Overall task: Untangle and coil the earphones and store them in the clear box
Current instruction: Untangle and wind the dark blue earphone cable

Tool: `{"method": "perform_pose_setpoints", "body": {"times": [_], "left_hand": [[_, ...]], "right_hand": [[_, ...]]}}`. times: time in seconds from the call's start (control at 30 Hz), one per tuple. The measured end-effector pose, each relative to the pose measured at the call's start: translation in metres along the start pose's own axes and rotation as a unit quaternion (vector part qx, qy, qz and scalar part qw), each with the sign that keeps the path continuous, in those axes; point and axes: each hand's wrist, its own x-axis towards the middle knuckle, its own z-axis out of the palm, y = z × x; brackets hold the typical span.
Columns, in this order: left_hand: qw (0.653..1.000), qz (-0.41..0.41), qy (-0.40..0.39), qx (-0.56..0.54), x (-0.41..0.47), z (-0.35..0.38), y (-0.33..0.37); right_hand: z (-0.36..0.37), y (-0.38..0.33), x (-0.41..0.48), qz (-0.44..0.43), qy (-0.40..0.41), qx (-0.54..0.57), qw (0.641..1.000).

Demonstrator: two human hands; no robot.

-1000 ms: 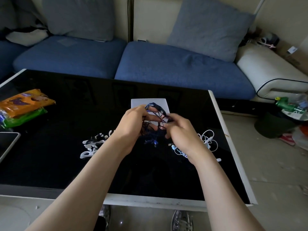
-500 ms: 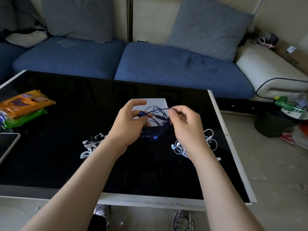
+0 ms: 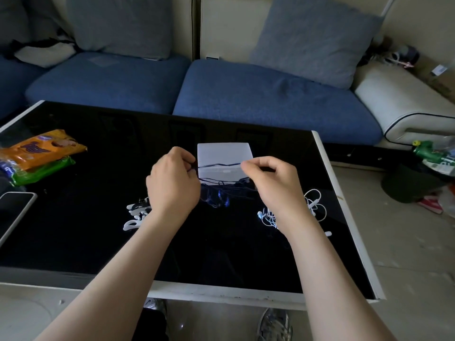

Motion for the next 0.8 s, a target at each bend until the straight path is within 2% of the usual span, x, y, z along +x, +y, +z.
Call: {"method": "perform_pose_setpoints", "body": {"times": [0.1, 0.2, 0.27, 0.37, 0.43, 0.53, 0.67, 0.73, 0.8], "left_hand": [[0.999, -0.017, 0.034, 0.026, 0.003, -0.005, -0.005], [0.999, -0.052, 0.009, 0.003, 0.002, -0.007, -0.004], [0.996, -0.073, -0.021, -0.047, 0.003, -0.006, -0.003], [0.972, -0.165, -0.051, -0.162, 0.005, -0.01, 0.005], [0.957, -0.193, -0.068, -0.205, 0.007, -0.008, 0.007], [0.939, -0.213, -0.082, -0.259, 0.009, -0.005, 0.01], [0.922, -0.236, -0.063, -0.299, 0.006, -0.003, 0.015], [0.915, -0.241, -0.049, -0.32, 0.006, -0.003, 0.017], [0.885, -0.274, -0.05, -0.373, 0.009, -0.004, 0.018]], "right_hand": [[-0.005, -0.004, 0.003, 0.027, -0.023, 0.026, 0.999], [-0.01, 0.003, 0.004, 0.037, -0.029, -0.005, 0.999], [-0.011, 0.008, 0.003, 0.025, -0.031, -0.105, 0.994], [-0.012, 0.018, 0.0, -0.001, -0.082, -0.293, 0.952], [-0.014, 0.021, 0.0, 0.001, -0.121, -0.342, 0.932], [-0.013, 0.02, 0.001, -0.005, -0.154, -0.349, 0.924], [-0.008, 0.024, 0.002, -0.024, -0.131, -0.344, 0.929], [-0.009, 0.019, 0.002, -0.015, -0.121, -0.269, 0.956], [-0.012, 0.011, 0.001, 0.011, -0.111, -0.154, 0.982]]}}
